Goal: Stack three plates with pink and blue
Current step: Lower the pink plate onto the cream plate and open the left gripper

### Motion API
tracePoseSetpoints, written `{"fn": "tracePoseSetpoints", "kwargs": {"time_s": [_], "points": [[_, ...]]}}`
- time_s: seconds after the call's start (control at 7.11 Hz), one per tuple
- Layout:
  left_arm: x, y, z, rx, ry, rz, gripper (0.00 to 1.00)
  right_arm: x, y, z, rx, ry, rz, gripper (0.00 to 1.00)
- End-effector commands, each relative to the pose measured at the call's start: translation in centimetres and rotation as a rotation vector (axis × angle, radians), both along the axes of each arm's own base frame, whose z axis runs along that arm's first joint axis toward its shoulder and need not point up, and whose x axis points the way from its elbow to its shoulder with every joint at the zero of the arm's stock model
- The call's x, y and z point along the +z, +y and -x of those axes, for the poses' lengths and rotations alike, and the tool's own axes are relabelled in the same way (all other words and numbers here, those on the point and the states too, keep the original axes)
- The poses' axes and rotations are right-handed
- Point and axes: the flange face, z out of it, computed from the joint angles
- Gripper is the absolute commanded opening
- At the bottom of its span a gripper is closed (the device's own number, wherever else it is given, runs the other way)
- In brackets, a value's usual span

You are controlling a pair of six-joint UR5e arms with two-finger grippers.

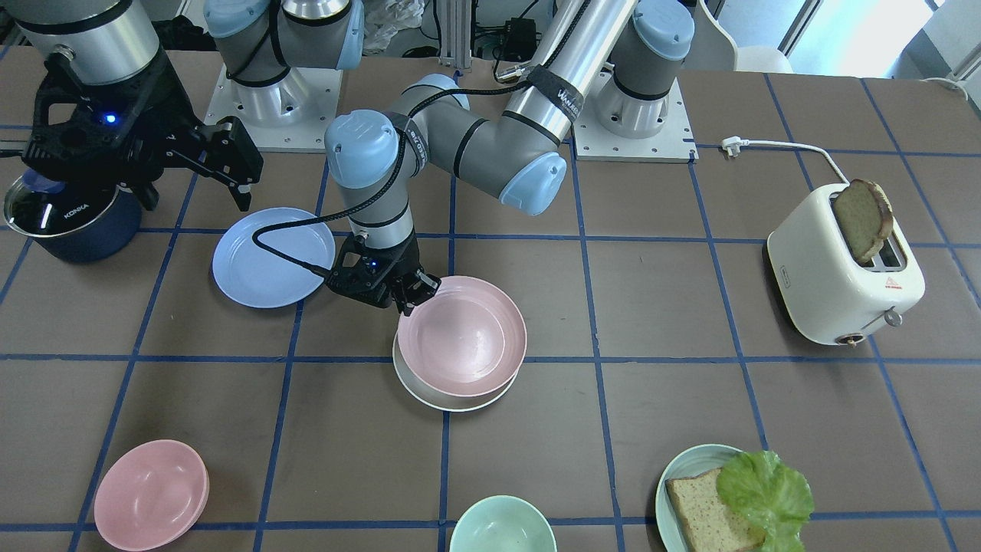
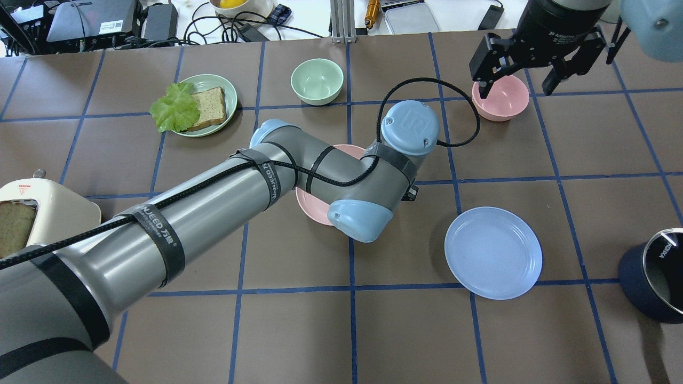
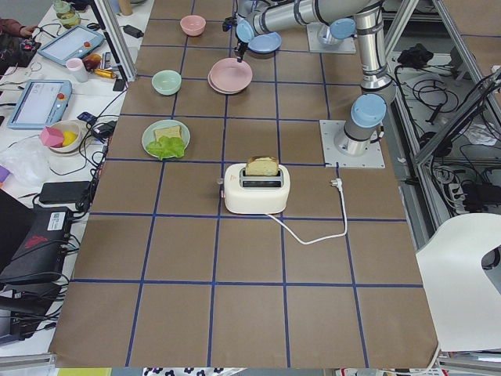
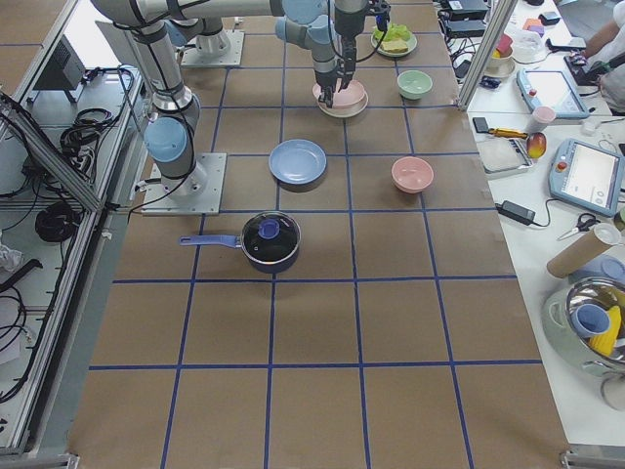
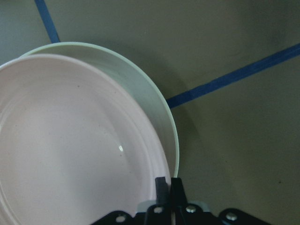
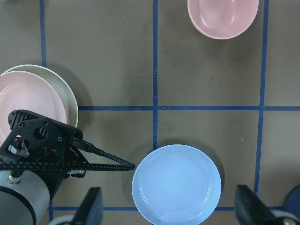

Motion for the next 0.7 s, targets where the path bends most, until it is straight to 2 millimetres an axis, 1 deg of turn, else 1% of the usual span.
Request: {"fn": "tracePoseSetpoints", "kwargs": {"time_s": [0.0,0.14,0.28,0.42,0.56], "points": [[0.0,0.0,0.1,-0.001,0.011,-0.003,0.23,0.0,0.0,0.0,-0.001,-0.002,-0.001,1.00],[0.1,-0.1,0.1,0.005,0.016,-0.003,0.95,-0.1,0.0,0.0,-0.001,-0.002,-0.003,1.00],[0.9,-0.1,0.0,0.008,0.024,0.006,1.00,0.0,0.0,0.0,0.000,0.000,-0.001,1.00],[2.9,-0.4,-0.4,0.015,0.043,0.030,1.00,0.0,0.0,0.1,-0.001,0.000,0.000,1.00],[5.7,-0.9,-0.2,0.017,0.066,0.059,1.00,0.0,-0.3,0.8,-0.015,0.003,-0.004,1.00]]}}
